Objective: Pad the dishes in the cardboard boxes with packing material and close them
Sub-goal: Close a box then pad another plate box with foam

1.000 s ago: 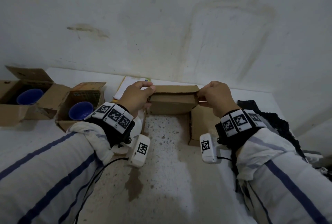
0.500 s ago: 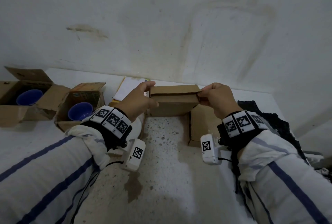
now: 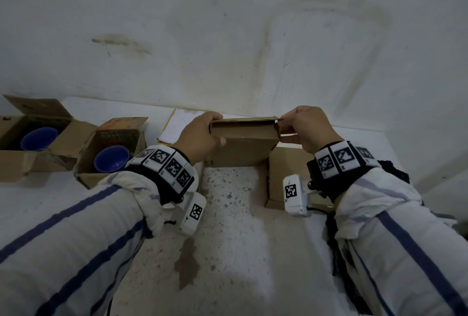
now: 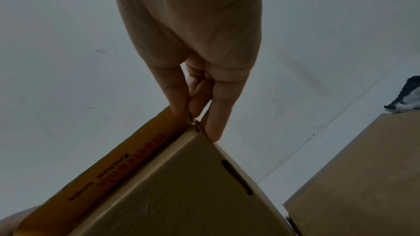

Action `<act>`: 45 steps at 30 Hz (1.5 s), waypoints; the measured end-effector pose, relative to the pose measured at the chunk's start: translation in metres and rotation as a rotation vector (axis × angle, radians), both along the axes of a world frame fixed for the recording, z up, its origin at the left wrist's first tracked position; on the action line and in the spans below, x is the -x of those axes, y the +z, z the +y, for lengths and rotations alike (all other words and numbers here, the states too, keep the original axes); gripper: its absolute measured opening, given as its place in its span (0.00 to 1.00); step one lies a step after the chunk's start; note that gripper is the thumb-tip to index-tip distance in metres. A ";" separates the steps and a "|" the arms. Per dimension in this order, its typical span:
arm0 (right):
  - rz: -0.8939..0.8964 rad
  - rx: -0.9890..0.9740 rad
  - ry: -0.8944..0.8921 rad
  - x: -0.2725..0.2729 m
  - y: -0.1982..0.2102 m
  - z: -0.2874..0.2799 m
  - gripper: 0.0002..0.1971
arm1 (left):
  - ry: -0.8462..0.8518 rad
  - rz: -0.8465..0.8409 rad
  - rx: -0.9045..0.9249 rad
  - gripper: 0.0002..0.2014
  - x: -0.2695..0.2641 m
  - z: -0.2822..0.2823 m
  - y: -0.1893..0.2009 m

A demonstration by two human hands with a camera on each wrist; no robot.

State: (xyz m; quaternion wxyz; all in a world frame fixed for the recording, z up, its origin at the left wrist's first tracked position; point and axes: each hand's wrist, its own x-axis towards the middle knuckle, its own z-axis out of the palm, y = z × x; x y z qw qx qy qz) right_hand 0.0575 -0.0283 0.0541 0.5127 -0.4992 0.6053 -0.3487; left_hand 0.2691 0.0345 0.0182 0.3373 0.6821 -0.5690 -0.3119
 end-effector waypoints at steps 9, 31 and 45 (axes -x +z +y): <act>0.116 0.059 -0.022 -0.004 0.001 -0.006 0.09 | 0.012 0.035 -0.018 0.27 -0.004 -0.004 0.001; 0.534 0.325 0.168 -0.006 -0.007 -0.002 0.15 | 0.125 0.113 0.111 0.15 -0.014 0.000 -0.005; 0.176 0.139 0.092 0.000 -0.014 -0.003 0.11 | 0.113 0.133 0.080 0.10 -0.019 0.005 -0.002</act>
